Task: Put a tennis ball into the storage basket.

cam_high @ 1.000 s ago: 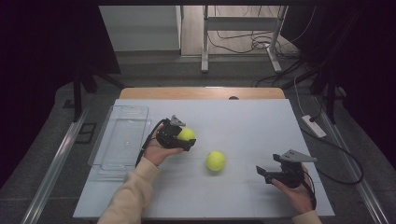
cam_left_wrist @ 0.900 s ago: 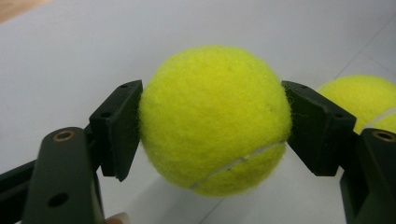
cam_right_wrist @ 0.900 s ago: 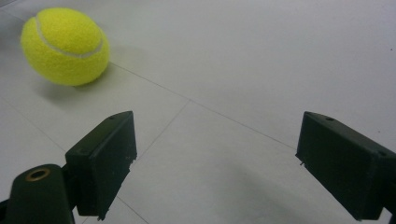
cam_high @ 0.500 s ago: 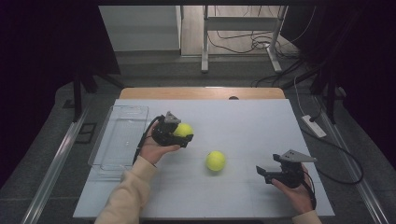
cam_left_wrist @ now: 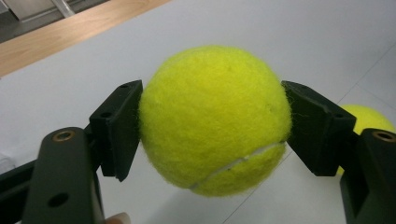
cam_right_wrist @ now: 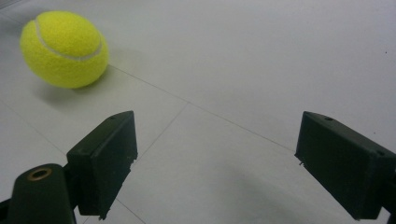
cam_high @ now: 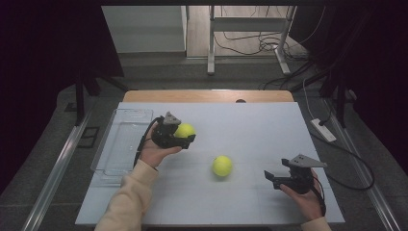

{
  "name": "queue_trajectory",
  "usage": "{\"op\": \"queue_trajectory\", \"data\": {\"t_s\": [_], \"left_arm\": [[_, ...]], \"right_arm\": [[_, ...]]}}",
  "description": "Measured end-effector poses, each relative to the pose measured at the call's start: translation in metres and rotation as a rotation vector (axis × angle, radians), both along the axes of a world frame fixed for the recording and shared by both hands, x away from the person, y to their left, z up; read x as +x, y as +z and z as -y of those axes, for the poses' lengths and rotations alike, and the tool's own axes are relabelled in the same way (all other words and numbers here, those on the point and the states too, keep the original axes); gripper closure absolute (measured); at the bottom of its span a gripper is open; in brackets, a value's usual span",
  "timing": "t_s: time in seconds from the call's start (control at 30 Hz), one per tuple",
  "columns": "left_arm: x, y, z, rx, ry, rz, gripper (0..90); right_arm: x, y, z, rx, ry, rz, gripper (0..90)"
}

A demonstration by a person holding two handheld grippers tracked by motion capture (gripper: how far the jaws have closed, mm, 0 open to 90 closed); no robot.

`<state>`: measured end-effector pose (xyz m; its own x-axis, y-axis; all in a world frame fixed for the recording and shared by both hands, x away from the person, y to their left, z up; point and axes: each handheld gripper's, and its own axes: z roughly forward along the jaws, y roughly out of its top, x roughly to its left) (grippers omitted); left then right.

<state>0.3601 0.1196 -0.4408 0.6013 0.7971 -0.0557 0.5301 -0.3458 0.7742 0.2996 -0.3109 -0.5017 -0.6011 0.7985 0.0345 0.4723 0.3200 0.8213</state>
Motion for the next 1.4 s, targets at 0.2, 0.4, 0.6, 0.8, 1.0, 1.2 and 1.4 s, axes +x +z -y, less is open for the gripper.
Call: {"op": "queue_trajectory", "data": {"t_s": [0.2, 0.4, 0.6, 0.8, 1.0, 1.2, 1.4], "left_arm": [[-0.001, 0.004, -0.006, -0.018, 0.012, 0.018, 26.5], [-0.002, 0.009, -0.011, -0.021, 0.013, 0.028, 26.5], [-0.002, 0.012, -0.017, -0.031, 0.026, 0.036, 26.6], [-0.002, 0.017, -0.024, -0.036, 0.04, 0.043, 26.7], [-0.004, 0.022, -0.031, -0.047, 0.058, 0.059, 26.8], [-0.004, 0.024, -0.035, -0.05, 0.067, 0.063, 26.8], [-0.005, 0.025, -0.041, -0.063, 0.09, 0.076, 26.8]], "right_arm": [[0.0, 0.0, 0.0, -0.002, 0.0, -0.002, 12.8], [0.0, 0.0, 0.0, -0.002, 0.0, -0.002, 12.8], [0.0, 0.0, 0.0, -0.002, 0.0, -0.001, 12.8], [0.0, 0.0, 0.0, -0.002, -0.002, -0.001, 12.8], [0.0, 0.0, 0.0, -0.001, -0.002, -0.001, 12.8], [0.0, 0.0, 0.0, 0.01, 0.002, -0.003, 12.8], [0.0, 0.0, 0.0, 0.012, 0.0, -0.003, 12.8]]}}
